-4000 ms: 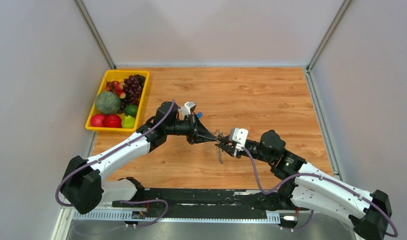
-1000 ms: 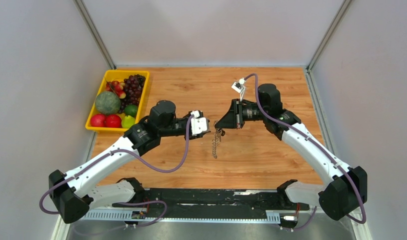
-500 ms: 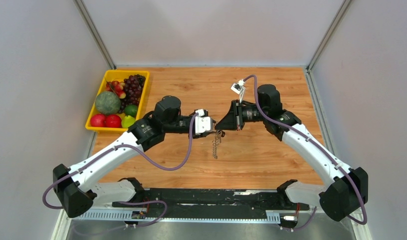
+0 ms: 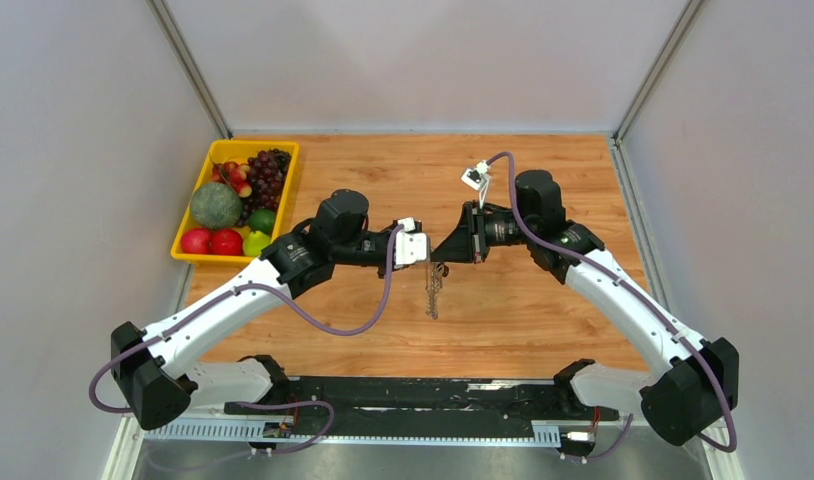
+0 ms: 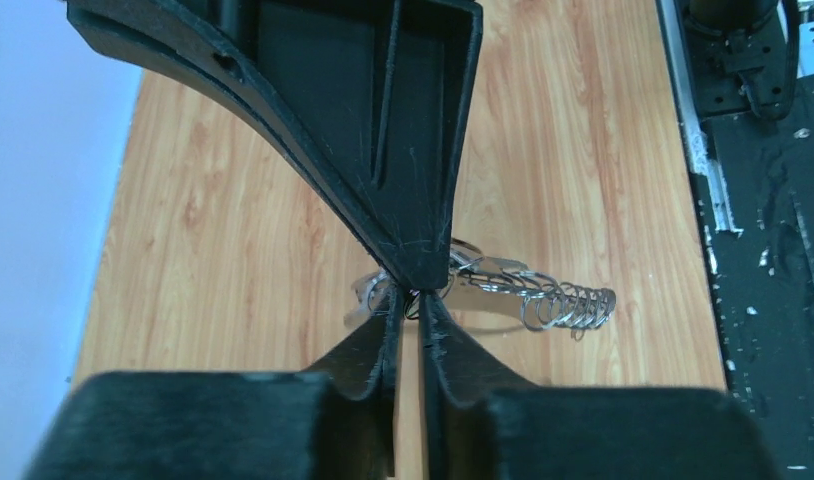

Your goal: Remove the keys from the keyring

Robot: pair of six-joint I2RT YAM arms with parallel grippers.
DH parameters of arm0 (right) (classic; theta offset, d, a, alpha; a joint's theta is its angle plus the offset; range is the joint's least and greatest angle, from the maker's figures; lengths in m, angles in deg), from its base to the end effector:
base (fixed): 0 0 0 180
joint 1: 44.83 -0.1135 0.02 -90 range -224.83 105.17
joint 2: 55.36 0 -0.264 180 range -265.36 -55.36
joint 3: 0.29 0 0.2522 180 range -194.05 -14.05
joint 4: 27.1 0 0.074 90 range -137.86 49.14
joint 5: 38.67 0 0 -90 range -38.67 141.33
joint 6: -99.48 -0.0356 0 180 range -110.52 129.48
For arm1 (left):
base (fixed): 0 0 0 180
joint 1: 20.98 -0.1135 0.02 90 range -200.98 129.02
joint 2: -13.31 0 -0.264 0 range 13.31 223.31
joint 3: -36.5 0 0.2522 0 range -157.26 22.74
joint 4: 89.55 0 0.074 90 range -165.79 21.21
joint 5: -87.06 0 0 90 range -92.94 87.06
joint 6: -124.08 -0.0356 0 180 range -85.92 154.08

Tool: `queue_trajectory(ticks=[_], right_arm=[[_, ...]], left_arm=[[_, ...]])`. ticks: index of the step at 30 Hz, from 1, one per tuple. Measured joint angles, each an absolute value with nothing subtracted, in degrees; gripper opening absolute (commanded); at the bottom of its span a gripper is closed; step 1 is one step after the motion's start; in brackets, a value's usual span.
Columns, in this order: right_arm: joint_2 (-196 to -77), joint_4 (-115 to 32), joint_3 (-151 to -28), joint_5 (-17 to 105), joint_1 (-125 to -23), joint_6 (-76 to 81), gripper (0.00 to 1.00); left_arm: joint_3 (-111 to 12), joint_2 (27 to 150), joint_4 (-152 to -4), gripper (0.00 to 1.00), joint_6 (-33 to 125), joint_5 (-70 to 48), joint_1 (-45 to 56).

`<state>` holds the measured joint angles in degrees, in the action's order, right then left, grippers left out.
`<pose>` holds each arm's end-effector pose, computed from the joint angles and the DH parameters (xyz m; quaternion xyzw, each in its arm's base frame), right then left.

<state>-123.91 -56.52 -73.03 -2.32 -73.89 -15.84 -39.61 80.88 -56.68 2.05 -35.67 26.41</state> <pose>0.2142 0.1518 0.3371 -0.2662 0.7453 0.5574 0.2510 0.1641 -0.2069 0.3522 0.6326 0.5226 -0.3041 0.4839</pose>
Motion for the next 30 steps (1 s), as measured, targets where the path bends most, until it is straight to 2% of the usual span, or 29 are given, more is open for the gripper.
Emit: queue_trajectory(ticks=[2,7,8,10,13,16,22,27,30], right_arm=[[-123.6,-57.0,-73.03,-2.36,-73.91,-15.62,0.0],[-123.52,-56.85,-73.05,-2.19,-73.89,-15.18,0.0],[-123.49,-56.85,-73.05,-2.23,-73.91,-15.14,0.05],[-123.49,-56.87,-73.1,-2.23,-73.91,-15.01,0.2],[-123.49,-56.89,-73.27,-2.17,-73.91,-14.64,0.29],[-123.34,-56.87,-73.36,-2.08,-73.91,-14.13,0.43],[-118.23,-56.81,-72.0,0.89,-73.91,-8.67,0.45],[-107.3,-54.9,-66.08,2.97,-74.09,-0.21,0.45],[-101.42,-50.99,-61.29,3.25,-75.01,4.23,0.42]], left_arm=[[-39.72,80.88,-56.22,0.0,1.53,-35.5,26.35],[-40.27,80.86,-53.99,0.0,1.35,-35.96,26.48],[-40.4,80.86,-53.33,0.0,1.35,-35.98,26.57],[-40.44,80.86,-52.52,0.0,1.38,-36.28,26.57],[-40.46,80.86,-51.37,0.0,1.62,-36.85,26.57],[-40.46,80.84,-50.82,0.0,2.49,-36.81,26.57],[-40.4,79.4,-51.5,0.0,7.65,-35.15,26.57],[-39.0,76.91,-55.74,0.0,14.29,-34.51,26.57],[-36.38,75.14,-60.41,0.0,19.04,-34.99,26.57]])
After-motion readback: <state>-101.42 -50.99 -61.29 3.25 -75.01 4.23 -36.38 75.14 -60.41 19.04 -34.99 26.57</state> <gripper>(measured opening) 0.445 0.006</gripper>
